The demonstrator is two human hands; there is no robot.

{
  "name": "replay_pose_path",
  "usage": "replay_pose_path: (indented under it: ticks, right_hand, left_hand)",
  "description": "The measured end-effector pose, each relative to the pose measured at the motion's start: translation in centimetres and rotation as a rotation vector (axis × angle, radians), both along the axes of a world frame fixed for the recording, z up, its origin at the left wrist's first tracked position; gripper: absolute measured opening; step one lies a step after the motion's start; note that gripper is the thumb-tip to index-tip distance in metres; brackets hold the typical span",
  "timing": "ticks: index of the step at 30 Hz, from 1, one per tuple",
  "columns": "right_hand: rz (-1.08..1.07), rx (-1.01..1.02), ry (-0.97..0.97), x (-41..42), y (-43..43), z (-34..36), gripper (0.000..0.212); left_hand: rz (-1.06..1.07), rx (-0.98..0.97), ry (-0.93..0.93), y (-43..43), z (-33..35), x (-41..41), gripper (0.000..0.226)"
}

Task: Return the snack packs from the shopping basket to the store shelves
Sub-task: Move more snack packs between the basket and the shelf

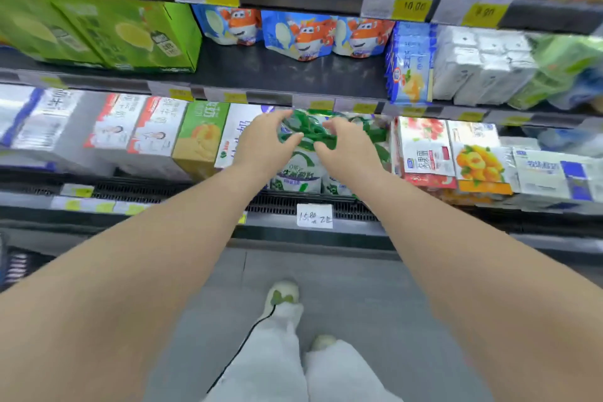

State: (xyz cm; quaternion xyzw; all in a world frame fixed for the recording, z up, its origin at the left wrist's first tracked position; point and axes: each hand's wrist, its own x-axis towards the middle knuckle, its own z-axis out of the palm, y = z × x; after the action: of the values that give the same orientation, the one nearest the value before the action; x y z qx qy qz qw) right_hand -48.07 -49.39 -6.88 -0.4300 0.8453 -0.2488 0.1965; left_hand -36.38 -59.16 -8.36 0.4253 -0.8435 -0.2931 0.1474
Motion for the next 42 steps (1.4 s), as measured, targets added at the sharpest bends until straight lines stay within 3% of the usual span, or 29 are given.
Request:
replay_pose_path:
  ticks: [8,16,22,31,42]
  right_hand:
    - [0.182,-0.029,-0.084,6.5,10.9,4.3,0.038]
    - [0.441,-0.071,-0.121,18.6,12.3,7.0,0.034]
    - [0.662,-0.059,-0.126,33.8,7.5,7.2,0.035]
    - [0.877,0.044,-0.186,60.5,-2.5,5.5,0.032]
    - [0.932,0.150,-0.138,73.0,-19.2,2.2,0.031]
  left_hand:
    - [0.109,0.142,0.028,11.5,3.6,11.2,0.040]
    - [0.405,0.184,0.154,17.4,6.4,26.1,0.028]
    - [0.660,0.195,0.208,16.6,6.2,41.9,0.026]
    - [0.948,0.213,0.117,12.3,6.0,68.3,0.020]
    - [1.087,0.272,0.045,-0.7,3.6,83.2,0.024]
